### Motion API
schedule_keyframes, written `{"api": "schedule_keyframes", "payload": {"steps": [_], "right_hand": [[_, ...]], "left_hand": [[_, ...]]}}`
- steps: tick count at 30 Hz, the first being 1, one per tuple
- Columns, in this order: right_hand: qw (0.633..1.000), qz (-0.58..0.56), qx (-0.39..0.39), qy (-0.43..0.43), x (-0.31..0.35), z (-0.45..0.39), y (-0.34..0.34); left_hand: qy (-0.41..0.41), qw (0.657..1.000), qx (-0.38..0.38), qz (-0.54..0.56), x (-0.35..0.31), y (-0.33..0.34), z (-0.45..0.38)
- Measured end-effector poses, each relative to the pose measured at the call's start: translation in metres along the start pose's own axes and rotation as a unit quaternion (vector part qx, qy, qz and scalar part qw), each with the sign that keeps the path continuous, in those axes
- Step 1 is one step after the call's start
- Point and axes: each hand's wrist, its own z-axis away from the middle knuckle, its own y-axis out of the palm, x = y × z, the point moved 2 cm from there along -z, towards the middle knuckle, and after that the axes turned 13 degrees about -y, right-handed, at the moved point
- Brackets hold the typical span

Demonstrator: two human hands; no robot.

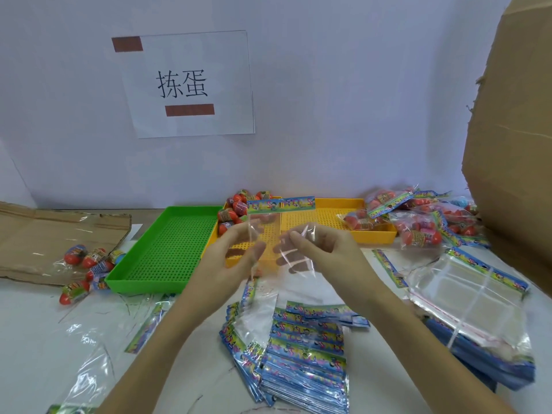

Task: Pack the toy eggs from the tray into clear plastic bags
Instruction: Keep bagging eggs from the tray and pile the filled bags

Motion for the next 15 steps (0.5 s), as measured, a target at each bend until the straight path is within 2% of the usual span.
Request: {"api": "schedule_keyframes", "payload": {"steps": [2, 4, 5, 6, 7, 8, 9, 10, 12, 15], "right_hand": [[1.000, -0.007, 0.000, 0.003, -0.001, 0.001, 0.006], [0.994, 0.085, -0.065, -0.024, -0.004, 0.002, 0.010], [0.972, 0.185, -0.125, -0.077, -0.003, 0.004, 0.009], [0.931, 0.281, -0.174, -0.153, 0.001, 0.006, 0.009], [0.888, 0.344, -0.185, -0.242, 0.004, 0.008, 0.010], [0.863, 0.370, -0.154, -0.308, 0.005, 0.011, 0.014], [0.865, 0.363, -0.104, -0.331, 0.004, 0.012, 0.019], [0.883, 0.346, -0.056, -0.314, 0.001, 0.013, 0.026], [0.920, 0.323, 0.007, -0.222, -0.007, 0.014, 0.038], [0.957, 0.250, -0.003, -0.145, -0.015, 0.013, 0.044]], "left_hand": [[-0.030, 0.995, 0.016, 0.098, 0.002, 0.006, 0.002], [-0.040, 0.988, -0.018, 0.149, 0.002, 0.010, 0.003], [-0.041, 0.986, -0.042, 0.156, 0.002, 0.011, 0.003], [-0.043, 0.984, -0.063, 0.162, 0.003, 0.013, 0.003], [-0.049, 0.981, -0.083, 0.169, 0.003, 0.014, 0.003], [-0.050, 0.977, -0.100, 0.182, 0.004, 0.014, 0.004], [-0.049, 0.973, -0.117, 0.192, 0.003, 0.015, 0.004], [-0.042, 0.971, -0.133, 0.194, 0.003, 0.015, 0.004], [-0.037, 0.972, -0.149, 0.178, 0.003, 0.016, 0.006], [-0.050, 0.968, -0.153, 0.191, 0.005, 0.014, 0.004]]}}
